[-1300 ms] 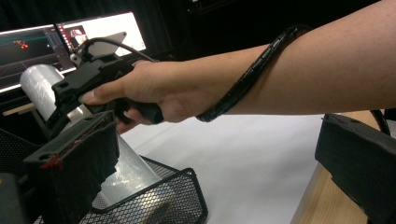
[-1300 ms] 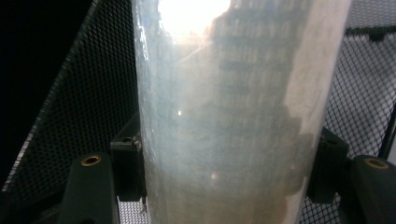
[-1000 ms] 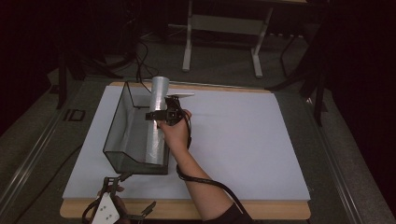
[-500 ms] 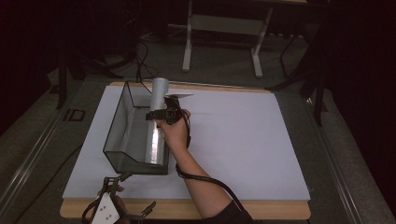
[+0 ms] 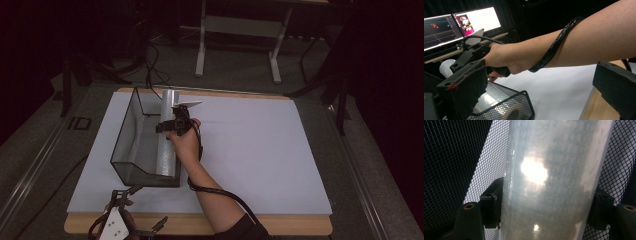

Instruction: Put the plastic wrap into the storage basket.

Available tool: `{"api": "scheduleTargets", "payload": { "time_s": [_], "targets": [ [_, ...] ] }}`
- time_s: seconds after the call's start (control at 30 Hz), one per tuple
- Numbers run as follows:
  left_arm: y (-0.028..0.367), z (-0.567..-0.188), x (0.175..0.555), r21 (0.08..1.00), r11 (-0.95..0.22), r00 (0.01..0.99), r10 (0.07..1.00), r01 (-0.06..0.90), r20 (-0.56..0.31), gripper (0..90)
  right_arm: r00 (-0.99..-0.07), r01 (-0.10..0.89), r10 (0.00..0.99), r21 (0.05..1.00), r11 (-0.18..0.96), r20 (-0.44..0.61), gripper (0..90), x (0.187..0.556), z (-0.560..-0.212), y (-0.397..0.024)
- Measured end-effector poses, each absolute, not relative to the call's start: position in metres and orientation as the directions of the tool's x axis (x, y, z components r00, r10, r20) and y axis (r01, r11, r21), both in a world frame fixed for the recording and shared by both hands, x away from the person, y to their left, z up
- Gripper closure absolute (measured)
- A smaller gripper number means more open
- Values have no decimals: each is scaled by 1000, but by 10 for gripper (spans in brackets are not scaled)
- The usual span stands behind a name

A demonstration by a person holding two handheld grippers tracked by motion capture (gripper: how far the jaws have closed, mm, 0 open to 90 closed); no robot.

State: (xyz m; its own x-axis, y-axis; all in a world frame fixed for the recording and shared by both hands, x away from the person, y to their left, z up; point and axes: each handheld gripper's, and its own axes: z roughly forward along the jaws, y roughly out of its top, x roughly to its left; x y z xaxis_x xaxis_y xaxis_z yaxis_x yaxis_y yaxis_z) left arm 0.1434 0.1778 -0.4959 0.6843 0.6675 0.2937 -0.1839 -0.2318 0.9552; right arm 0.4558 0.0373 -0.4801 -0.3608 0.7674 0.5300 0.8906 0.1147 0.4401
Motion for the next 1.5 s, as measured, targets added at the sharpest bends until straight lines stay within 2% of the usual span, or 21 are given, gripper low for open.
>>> {"api": "scheduleTargets", "payload": {
  "time_s": [0.43,0.63,1.17,1.5],
  "targets": [
    [176,-496,144,954,-238,688,663,-180,295,3,-421,856,817,470,216,393,254,453,-467,41],
    [176,-497,144,954,-239,687,663,-180,296,4,-501,805,815,503,314,293,191,447,-453,41],
    [174,-498,145,953,-246,689,661,-176,298,4,-572,751,785,535,386,237,210,435,-427,15],
    [173,-498,146,953,-249,689,661,-172,297,4,-647,665,746,598,447,161,213,416,-412,-6]
  ]
}}
